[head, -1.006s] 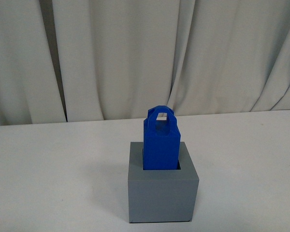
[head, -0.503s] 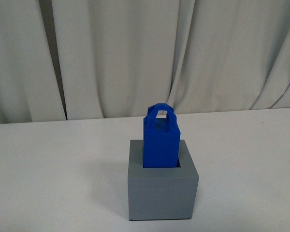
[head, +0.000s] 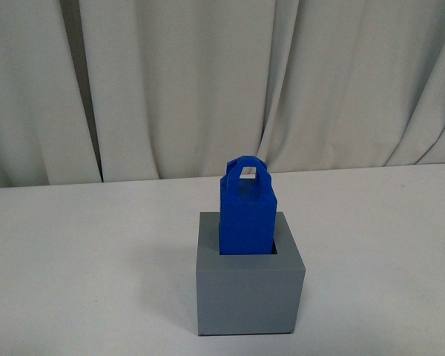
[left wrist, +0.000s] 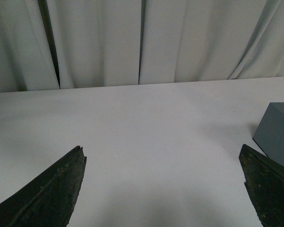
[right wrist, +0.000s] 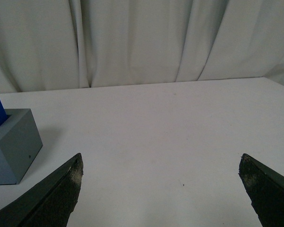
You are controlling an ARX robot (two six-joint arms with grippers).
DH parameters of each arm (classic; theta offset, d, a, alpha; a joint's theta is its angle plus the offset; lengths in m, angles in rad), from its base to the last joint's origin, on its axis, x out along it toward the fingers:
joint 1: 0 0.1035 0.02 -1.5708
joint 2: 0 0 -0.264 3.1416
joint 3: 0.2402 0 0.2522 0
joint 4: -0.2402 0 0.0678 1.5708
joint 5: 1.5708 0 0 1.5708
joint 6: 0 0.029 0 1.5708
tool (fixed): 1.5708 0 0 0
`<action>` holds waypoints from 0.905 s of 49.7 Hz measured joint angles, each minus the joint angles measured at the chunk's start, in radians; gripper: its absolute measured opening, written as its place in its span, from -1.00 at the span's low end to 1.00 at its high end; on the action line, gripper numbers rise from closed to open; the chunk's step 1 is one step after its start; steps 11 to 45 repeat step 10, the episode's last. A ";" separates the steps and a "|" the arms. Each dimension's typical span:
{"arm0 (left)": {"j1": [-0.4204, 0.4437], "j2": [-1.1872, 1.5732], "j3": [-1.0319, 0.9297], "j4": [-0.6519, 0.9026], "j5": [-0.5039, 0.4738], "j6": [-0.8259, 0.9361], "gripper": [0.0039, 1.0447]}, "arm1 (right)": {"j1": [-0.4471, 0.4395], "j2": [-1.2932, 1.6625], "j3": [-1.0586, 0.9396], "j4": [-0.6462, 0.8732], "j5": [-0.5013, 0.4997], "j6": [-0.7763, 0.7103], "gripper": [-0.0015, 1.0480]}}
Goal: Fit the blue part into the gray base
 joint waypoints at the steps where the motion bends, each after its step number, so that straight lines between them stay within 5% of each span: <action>1: 0.000 0.000 0.000 0.000 0.000 0.000 0.89 | 0.000 0.000 0.000 0.000 0.000 0.000 0.86; 45: 0.000 0.000 0.000 0.000 0.000 0.000 0.89 | 0.000 0.000 0.000 0.000 0.000 0.000 0.86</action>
